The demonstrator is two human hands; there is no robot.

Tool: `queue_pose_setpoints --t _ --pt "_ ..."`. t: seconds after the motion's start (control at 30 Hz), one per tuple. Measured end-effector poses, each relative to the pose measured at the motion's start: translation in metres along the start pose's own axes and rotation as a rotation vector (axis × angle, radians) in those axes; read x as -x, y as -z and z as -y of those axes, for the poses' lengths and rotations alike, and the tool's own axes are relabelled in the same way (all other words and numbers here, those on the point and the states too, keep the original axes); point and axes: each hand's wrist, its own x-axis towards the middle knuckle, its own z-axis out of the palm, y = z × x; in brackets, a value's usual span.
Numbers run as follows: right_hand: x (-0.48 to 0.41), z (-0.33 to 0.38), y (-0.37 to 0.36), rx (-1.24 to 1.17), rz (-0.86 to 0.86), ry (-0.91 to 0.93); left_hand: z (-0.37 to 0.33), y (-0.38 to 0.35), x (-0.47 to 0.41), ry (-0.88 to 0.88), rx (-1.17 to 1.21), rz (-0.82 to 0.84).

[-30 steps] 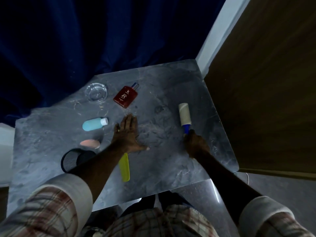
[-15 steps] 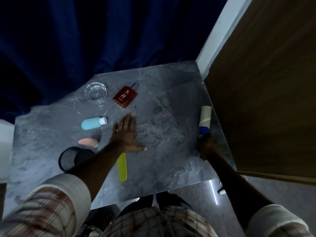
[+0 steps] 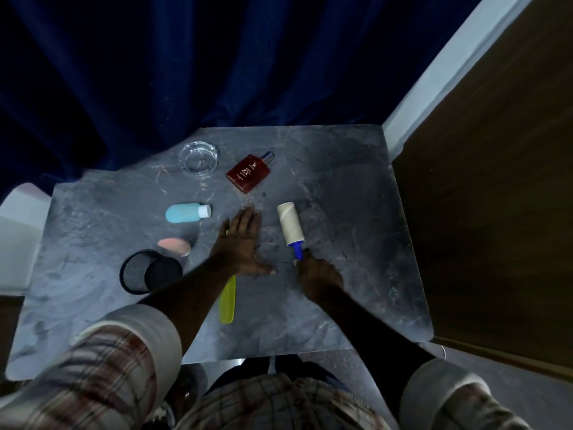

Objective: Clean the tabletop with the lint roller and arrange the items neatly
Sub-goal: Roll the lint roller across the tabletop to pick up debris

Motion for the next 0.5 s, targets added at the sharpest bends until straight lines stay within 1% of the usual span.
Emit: queue_pose_setpoints --t 0.1,0.2,0.23,0.33,0.43,0.5 --pt "-0.007 0.008 -0.012 -0.134 0.148 -0.003 0.001 -0.002 0.001 -0.005 -0.014 -0.014" --pt "-0.008 0.008 -0.012 -0.168 0.135 0.005 0.001 -0.002 0.000 0.003 -0.019 -0.005" --pt "-0.009 0.006 -0.011 -0.176 0.156 -0.010 0.001 -0.002 0.000 0.006 -0.015 -0.004" --pt "-0.015 -0.011 -0.008 -0.155 0.140 -0.101 0.002 -0.002 0.000 0.016 -0.010 0.001" --pt "-0.021 -0.039 0.001 -0.306 0.181 -0.212 0.004 -0.003 -0.001 0.019 -0.012 0.003" --pt "-0.022 -0.062 0.006 -0.371 0.174 -0.292 0.005 -0.004 -0.001 0.017 -0.008 0.006"
